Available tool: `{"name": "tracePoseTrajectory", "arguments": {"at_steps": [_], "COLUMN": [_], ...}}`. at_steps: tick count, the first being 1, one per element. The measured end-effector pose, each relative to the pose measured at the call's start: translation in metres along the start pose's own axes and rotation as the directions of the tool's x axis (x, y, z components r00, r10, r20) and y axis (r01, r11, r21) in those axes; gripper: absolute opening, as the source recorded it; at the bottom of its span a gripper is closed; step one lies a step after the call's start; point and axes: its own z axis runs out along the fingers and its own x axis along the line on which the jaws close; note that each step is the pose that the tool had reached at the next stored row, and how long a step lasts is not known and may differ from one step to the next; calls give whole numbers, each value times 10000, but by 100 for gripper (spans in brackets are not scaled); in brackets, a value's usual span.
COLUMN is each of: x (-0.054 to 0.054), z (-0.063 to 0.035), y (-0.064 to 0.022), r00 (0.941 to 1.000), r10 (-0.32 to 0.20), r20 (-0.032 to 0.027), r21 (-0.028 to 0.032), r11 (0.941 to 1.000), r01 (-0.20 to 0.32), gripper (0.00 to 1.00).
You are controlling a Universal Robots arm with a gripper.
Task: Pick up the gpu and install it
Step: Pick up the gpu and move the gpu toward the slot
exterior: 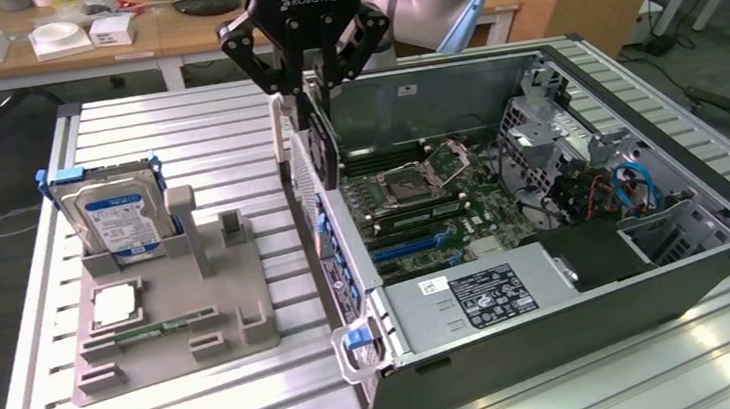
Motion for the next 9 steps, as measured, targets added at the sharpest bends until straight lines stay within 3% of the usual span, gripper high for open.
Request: {"name": "tracePoseTrajectory", "arguments": {"at_steps": [9], "x": [-57], "z": [0], "y": [-8], "r00": [10000], "r10": [0], "r20": [-7], "r21": [0], "r11": [10000], "r01": [0], "gripper": [26]}}
